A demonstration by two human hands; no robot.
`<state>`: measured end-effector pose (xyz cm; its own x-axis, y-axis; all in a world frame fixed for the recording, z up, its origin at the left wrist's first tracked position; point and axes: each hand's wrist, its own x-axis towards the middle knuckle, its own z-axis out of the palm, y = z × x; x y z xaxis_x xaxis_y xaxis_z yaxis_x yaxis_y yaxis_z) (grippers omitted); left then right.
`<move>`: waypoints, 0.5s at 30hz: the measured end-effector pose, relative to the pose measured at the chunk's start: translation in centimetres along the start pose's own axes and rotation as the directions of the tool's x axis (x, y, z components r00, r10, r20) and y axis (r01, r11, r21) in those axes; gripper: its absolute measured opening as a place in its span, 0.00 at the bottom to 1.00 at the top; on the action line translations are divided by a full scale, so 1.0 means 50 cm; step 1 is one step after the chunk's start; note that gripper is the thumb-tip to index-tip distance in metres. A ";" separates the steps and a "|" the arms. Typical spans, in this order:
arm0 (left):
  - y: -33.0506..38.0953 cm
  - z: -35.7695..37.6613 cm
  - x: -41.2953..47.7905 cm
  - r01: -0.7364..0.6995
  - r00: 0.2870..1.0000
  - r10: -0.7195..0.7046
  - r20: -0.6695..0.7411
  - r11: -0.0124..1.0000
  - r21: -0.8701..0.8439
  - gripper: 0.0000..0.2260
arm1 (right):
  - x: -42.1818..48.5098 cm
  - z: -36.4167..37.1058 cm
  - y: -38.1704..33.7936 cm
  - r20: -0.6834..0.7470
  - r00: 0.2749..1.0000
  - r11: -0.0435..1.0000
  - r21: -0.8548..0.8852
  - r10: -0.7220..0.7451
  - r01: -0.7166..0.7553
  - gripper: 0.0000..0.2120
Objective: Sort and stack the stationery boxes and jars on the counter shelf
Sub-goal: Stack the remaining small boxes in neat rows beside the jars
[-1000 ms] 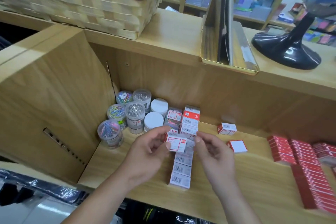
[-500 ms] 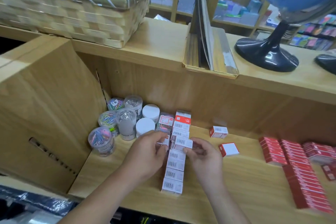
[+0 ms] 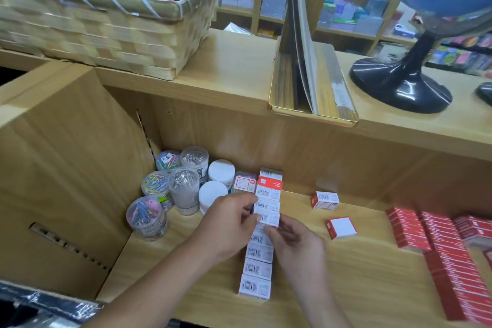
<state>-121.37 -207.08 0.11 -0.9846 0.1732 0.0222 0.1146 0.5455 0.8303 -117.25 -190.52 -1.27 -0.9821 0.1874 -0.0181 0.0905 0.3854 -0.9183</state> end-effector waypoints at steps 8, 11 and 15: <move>0.021 -0.014 0.012 -0.083 0.995 0.087 -0.040 0.992 0.098 0.10 | 0.017 -0.034 -0.019 -0.066 0.997 0.999 0.001 -0.042 0.042 0.05; 0.043 -0.011 0.048 -0.106 0.993 0.111 -0.037 0.986 0.125 0.15 | 0.063 -0.063 -0.057 -0.025 0.998 0.998 0.011 -0.066 0.066 0.15; 0.061 -0.002 0.073 -0.079 0.997 0.080 0.001 0.978 0.192 0.15 | 0.128 -0.056 -0.090 0.192 0.979 0.996 -0.071 0.060 -0.047 0.19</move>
<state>-124.63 -204.90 2.78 -0.9722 0.2170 0.0881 0.2149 0.6771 0.7038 -123.48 -188.54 3.85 -0.9883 0.0329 -0.1492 0.1483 0.4395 -0.8859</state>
